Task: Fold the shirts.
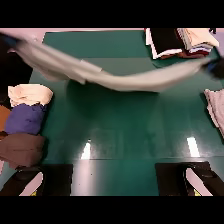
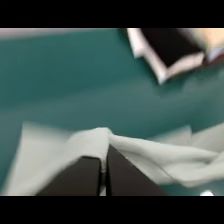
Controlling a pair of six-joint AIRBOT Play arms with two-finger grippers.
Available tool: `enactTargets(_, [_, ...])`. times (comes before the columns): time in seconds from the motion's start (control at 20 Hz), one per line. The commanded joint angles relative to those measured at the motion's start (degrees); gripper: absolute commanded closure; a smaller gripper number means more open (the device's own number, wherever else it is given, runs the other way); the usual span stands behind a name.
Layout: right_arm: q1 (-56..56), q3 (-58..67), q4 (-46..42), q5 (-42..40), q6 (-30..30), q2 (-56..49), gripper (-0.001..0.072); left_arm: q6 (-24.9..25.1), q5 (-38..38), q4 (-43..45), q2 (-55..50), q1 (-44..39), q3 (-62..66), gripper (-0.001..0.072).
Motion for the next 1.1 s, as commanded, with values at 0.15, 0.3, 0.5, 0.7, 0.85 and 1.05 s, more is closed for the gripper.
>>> enactTargets(0.15, [0.20, 38.86, -9.60, 8.52, 4.96, -4.72, 0.0695, -4.63, 4.13, 1.90, 1.86, 0.00, 26.05, 0.0686])
enactTargets(0.3, [0.20, 42.58, -11.82, 12.15, 6.03, -7.02, 0.0695, -6.27, 2.91, 5.92, 1.11, 0.00, 24.83, 0.0686])
enactTargets(0.5, [0.20, 26.73, -11.85, 10.40, 6.03, -7.28, 0.0695, -6.56, -5.70, 6.47, -5.57, 0.00, 16.11, 0.0684])
enactTargets(0.7, [0.22, 14.73, -11.87, 11.43, 5.40, -16.31, 0.0695, -6.36, -8.72, 4.07, -16.65, 0.00, 2.64, 0.0684])
enactTargets(0.85, [0.22, 7.85, -11.87, 9.79, 5.35, -26.16, 0.0695, -3.34, -7.06, 2.03, -26.77, -0.04, -7.19, 0.0683])
enactTargets(1.05, [0.22, 3.28, -11.61, 5.53, 5.38, -40.13, 0.0695, 1.42, -0.66, 1.81, -41.13, -0.04, -10.69, 0.0684])
